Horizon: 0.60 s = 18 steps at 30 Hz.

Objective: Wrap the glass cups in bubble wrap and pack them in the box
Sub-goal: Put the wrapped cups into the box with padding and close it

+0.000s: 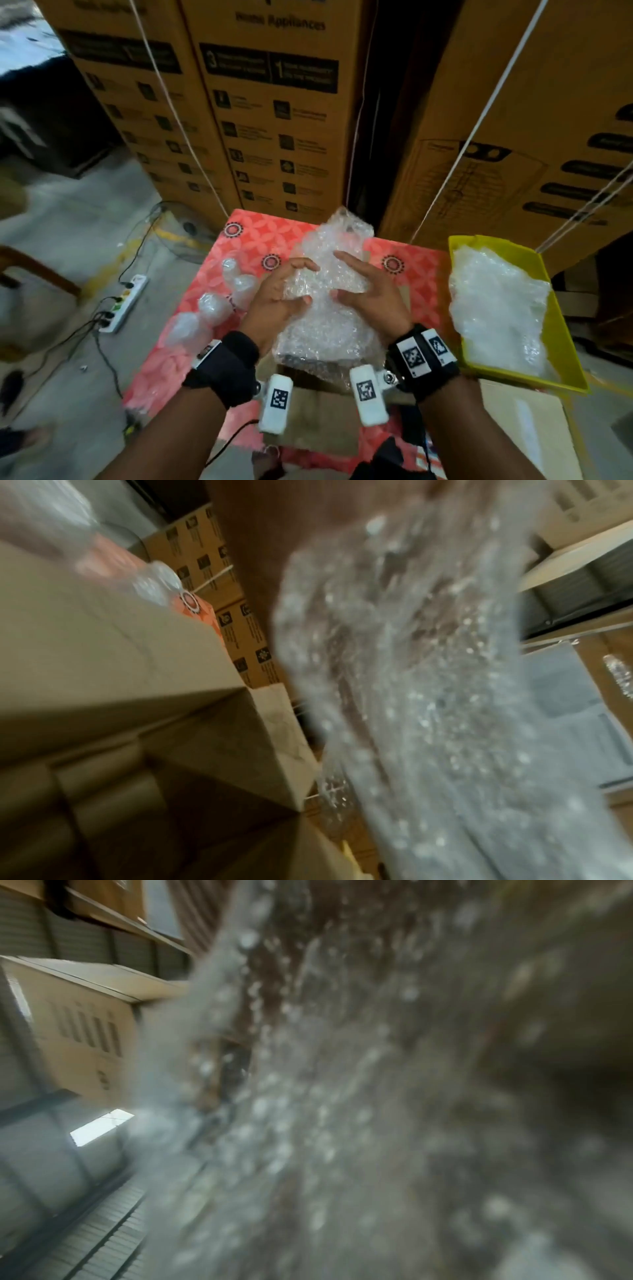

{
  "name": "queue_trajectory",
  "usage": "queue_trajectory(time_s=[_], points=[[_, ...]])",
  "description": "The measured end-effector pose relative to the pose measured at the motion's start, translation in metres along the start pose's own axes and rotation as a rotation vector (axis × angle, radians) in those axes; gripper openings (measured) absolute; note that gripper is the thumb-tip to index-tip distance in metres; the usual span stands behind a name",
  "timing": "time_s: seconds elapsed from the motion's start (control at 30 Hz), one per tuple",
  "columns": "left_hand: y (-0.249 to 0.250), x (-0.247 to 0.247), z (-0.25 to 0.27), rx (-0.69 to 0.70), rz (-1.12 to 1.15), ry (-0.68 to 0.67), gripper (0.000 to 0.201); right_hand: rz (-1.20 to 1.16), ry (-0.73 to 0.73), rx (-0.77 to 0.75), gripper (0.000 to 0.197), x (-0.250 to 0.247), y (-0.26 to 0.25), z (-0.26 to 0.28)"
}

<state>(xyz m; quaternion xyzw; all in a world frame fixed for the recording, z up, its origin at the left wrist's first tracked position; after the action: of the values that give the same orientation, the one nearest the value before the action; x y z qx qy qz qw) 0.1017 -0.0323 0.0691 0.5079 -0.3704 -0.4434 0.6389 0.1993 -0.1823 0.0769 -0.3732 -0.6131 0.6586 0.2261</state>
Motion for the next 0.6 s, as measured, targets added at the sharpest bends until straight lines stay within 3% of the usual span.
queue_trajectory(time_s=[0.1, 0.23, 0.33, 0.4, 0.5, 0.6], points=[[-0.025, -0.007, 0.006, -0.051, -0.159, -0.053, 0.082, 0.273, 0.036, 0.043, 0.059, 0.013, 0.033, 0.003], [-0.063, 0.003, 0.005, -0.113, -0.728, -0.130, 0.089, 0.787, -0.235, 0.227, 0.068, 0.054, 0.074, 0.009], [-0.079, 0.014, 0.003, -0.118, -0.914, -0.151, 0.091, 0.922, -0.366, 0.298, 0.082, 0.072, 0.093, 0.015], [-0.079, 0.023, 0.005, -0.066, -1.024, -0.178, 0.076, 0.989, -0.430, 0.342, 0.085, 0.078, 0.108, 0.018], [-0.090, 0.039, 0.009, -0.048, -1.287, -0.264, 0.036, 1.044, -0.498, 0.443, 0.084, 0.080, 0.128, 0.022], [-0.113, 0.049, 0.006, -0.094, -1.407, -0.313, 0.033, 1.074, -0.525, 0.506, 0.098, 0.074, 0.142, 0.016]])
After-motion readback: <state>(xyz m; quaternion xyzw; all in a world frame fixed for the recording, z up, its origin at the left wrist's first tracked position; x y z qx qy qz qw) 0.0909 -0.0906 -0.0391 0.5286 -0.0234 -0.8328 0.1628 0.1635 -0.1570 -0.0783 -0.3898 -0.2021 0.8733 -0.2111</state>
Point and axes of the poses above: each hand's wrist, its own z-axis away from the middle knuckle, its own x-axis out of the palm, y = z × x, the point moved 10 cm from there along -z, towards the middle knuckle, and after that the axes turned 8 degrees about -x, right-handed, at the moved point
